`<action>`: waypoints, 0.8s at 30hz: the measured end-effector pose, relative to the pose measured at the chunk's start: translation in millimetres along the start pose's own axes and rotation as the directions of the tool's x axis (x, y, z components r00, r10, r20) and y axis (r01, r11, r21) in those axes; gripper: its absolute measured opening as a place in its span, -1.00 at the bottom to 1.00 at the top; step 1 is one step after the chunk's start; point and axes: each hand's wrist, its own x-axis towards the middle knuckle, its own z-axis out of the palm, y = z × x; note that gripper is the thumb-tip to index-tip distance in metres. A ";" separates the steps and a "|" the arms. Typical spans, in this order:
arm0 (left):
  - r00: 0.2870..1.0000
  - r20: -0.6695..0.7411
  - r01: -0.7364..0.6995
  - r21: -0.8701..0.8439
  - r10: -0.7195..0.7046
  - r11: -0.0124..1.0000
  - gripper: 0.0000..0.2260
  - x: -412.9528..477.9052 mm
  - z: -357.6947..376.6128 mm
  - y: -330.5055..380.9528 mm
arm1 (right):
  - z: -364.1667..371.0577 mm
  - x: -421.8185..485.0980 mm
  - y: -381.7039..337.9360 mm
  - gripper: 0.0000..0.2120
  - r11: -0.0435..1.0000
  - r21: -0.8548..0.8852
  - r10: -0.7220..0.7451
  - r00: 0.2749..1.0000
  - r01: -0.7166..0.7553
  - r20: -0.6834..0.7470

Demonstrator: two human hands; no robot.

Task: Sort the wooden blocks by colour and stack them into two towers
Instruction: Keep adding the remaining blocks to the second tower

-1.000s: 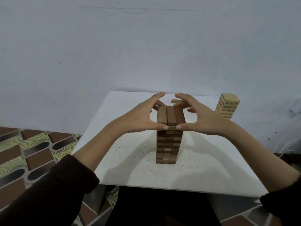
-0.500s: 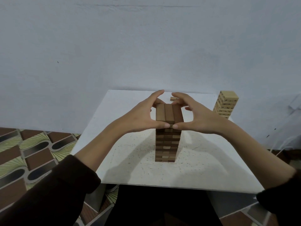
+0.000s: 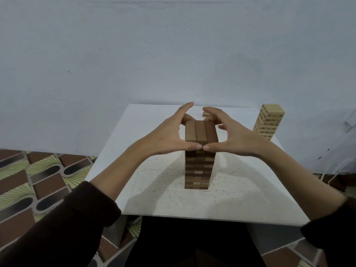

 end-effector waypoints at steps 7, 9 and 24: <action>1.000 0.011 0.012 -0.012 -0.012 1.000 -0.11 1.4 1.1 -0.1 | 2.3 -0.6 0.4 -0.14 0.999 0.031 0.021 1.000 -0.021 0.004; 1.000 0.016 0.000 -0.016 0.001 1.000 -0.09 -1.4 2.5 -0.5 | 3.0 -0.8 1.1 -0.10 0.998 0.046 0.030 1.000 -0.031 0.008; 0.954 -0.033 0.223 -0.583 -0.297 0.781 -0.29 -13.8 34.6 11.1 | 45.7 -15.4 -4.5 -0.08 0.739 0.662 0.288 0.947 -0.125 -0.142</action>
